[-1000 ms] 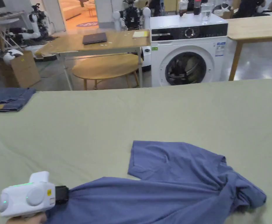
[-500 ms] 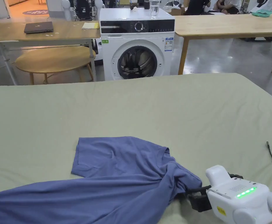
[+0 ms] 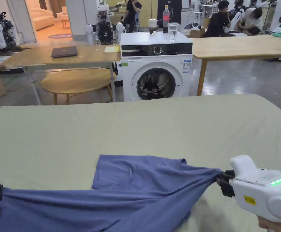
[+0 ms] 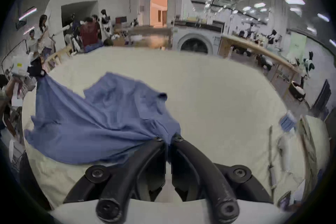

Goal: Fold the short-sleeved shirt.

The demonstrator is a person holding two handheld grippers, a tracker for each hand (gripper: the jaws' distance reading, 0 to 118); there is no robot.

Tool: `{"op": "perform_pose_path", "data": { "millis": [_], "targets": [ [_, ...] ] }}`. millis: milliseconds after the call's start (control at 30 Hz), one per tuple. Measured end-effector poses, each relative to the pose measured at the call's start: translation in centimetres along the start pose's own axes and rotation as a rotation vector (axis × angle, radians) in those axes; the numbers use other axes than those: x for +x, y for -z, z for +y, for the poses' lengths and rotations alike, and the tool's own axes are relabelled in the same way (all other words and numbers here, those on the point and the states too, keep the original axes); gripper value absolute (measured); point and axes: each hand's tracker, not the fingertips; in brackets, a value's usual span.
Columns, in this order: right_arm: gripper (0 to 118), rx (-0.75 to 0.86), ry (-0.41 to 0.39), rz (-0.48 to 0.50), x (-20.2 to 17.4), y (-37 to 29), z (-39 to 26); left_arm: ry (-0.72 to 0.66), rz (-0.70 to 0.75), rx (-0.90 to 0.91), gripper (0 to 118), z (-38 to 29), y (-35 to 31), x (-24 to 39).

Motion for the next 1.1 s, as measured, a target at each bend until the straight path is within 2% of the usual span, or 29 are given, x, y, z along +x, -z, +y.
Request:
{"op": "perform_pose_path", "data": {
  "millis": [133,267,300,333,500,700,833,933,1100],
  "targets": [
    [2,0.159,0.079,-0.056,-0.1,-4.2,5.7,0.025,0.020,0.111,0,3.8,-4.2,-0.7],
    [2,0.283,0.165,-0.107,3.2,-7.4,12.0,0.009,0.041,0.209,0,8.1,-8.2,-2.2],
    [2,0.338,0.135,-0.137,1.2,-10.1,14.3,0.004,0.039,0.225,0,9.1,-9.0,-2.5],
    [2,0.363,0.145,-0.146,1.1,-11.2,15.7,0.002,0.038,0.246,0,10.0,-9.7,-2.8],
    [2,0.468,0.187,-0.219,3.3,-15.9,23.2,-0.071,0.011,0.387,0,15.5,-12.9,-3.3],
    [2,0.538,0.153,-0.310,5.5,-18.4,30.2,-0.116,-0.014,0.481,0,21.9,-15.1,-2.7],
    [2,0.557,0.127,-0.332,5.8,-18.5,31.9,-0.048,0.029,0.519,0,24.3,-15.6,-1.4],
    [2,0.548,0.137,-0.329,6.0,-17.0,30.9,-0.042,0.017,0.510,0,24.1,-14.5,-0.5],
    [2,0.409,0.157,-0.343,6.4,-9.8,25.5,-0.023,0.017,0.411,0,20.1,-9.0,1.1]
  ]
}}
